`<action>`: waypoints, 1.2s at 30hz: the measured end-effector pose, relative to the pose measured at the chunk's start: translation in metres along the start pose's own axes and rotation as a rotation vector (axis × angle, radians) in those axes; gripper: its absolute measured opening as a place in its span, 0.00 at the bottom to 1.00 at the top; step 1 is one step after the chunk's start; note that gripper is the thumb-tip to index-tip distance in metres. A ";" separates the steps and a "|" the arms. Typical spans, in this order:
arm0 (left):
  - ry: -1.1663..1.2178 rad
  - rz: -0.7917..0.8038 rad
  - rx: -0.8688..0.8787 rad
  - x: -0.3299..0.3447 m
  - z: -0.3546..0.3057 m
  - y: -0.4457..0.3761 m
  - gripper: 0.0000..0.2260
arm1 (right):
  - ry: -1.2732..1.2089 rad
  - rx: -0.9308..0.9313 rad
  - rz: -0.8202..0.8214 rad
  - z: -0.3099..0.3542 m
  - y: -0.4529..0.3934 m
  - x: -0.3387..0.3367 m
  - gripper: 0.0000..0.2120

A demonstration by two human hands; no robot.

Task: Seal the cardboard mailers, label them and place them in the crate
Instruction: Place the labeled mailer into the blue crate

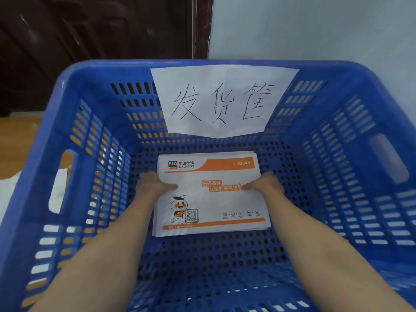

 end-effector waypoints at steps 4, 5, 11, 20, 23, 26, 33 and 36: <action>0.084 0.037 -0.031 0.004 0.009 -0.003 0.39 | 0.062 -0.004 0.003 0.001 0.003 0.003 0.53; 0.092 0.045 -0.033 0.004 0.008 -0.002 0.39 | 0.091 -0.013 0.005 0.004 0.002 0.003 0.48; 0.036 0.050 0.016 -0.022 -0.008 0.019 0.32 | 0.111 -0.022 0.109 0.032 0.024 -0.019 0.34; 0.164 0.131 0.102 -0.075 -0.031 0.074 0.33 | -0.244 -0.097 0.384 0.080 0.092 -0.039 0.30; 0.373 0.220 0.162 -0.097 -0.038 0.103 0.38 | -0.265 -0.197 0.401 0.100 0.125 -0.050 0.35; 0.458 0.165 0.265 -0.132 -0.040 0.138 0.39 | -0.267 -0.330 0.367 0.116 0.161 -0.060 0.35; 0.778 -0.325 0.492 -0.212 0.030 0.204 0.25 | -0.414 -0.646 0.127 0.149 0.244 -0.093 0.38; 0.911 -0.478 0.522 -0.228 0.081 0.229 0.30 | -0.510 -0.803 0.093 0.165 0.298 -0.073 0.29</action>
Point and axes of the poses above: each hand's wrist, its own y-axis away from the middle knuckle, its own x-axis out of the palm, z = x × y, the point moved 6 cm from there along -y, towards the middle knuckle, and after that the axes turned 12 degrees about -y, right-handed, at the moved point
